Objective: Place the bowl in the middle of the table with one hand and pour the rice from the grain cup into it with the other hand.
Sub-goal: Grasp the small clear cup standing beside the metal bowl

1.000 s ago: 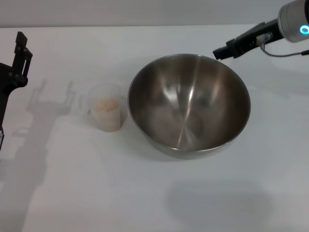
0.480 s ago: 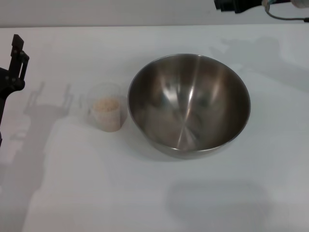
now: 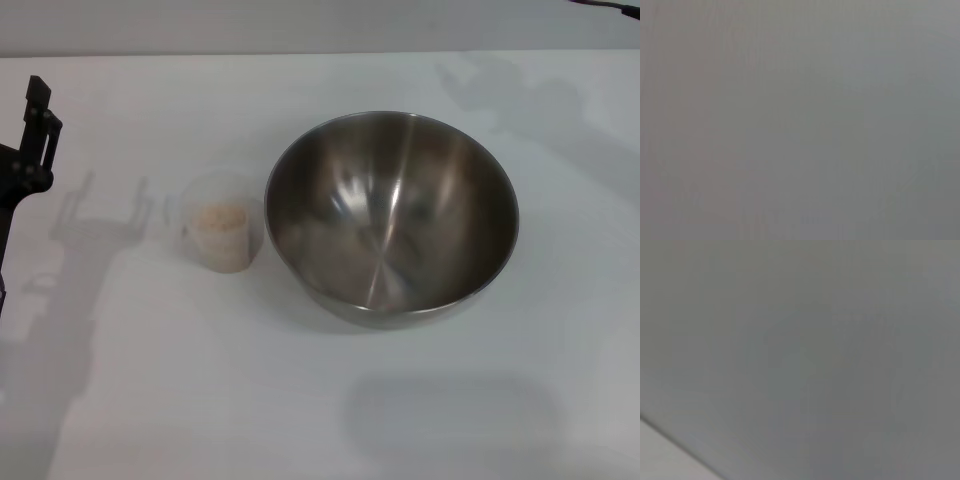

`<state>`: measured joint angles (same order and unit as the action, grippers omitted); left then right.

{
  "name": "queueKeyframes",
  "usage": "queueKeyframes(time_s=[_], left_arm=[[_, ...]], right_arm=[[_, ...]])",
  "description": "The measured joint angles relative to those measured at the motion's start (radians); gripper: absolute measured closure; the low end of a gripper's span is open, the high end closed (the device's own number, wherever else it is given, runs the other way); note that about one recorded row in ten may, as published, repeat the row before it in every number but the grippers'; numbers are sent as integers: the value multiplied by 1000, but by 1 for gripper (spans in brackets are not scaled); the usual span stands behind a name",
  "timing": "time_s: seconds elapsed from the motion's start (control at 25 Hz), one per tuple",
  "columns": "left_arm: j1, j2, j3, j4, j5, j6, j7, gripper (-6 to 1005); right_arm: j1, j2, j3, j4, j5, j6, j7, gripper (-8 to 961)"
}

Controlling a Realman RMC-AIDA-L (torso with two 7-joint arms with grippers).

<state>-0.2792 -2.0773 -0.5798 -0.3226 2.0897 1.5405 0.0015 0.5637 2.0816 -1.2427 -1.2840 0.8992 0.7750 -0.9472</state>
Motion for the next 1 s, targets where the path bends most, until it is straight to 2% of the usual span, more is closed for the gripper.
queueKeyframes(time_s=[0.16,0.4,0.6,0.84,1.0], left_arm=[[-1,0,0,-2,3,1,0,335],[-2,-1,1,-6,4,-2,0,334],[-1,-1,12,-10,4,-6,0,334],[-3,-1,23,-10,4,-9,0,333],[4,-1,32,-10,4,-10,0,333]], right_arm=[[-54,1,-162,-1,-33,-265,-35,519],[-158,2,-456,28,-56,-802,-105,520],[-174,2,-617,144,-50,-1182,-63,520],[-153,1,-774,373,-52,-1659,256,520],[-130,0,-827,624,-66,-1940,674,520]])
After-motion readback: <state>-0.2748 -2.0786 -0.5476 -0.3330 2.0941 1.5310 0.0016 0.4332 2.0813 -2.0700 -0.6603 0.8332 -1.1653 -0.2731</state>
